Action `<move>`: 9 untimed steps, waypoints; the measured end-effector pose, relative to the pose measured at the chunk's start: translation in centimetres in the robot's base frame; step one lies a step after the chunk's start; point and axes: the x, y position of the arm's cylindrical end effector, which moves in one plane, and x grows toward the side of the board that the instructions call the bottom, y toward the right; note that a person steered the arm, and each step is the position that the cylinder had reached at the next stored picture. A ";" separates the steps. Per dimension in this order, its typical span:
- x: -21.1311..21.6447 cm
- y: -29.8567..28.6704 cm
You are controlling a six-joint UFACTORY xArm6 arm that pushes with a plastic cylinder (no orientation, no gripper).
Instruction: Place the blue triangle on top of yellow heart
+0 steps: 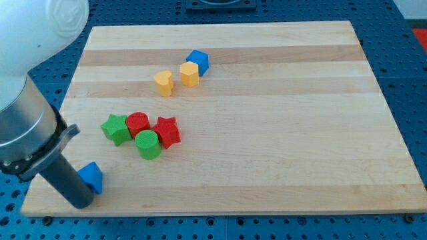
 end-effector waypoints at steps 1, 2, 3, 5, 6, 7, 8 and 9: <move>-1.9 1.6; -2.2 4.6; -2.8 7.0; -2.9 0.4; -4.0 0.0; -6.1 0.1; -8.7 0.1; -11.9 -0.1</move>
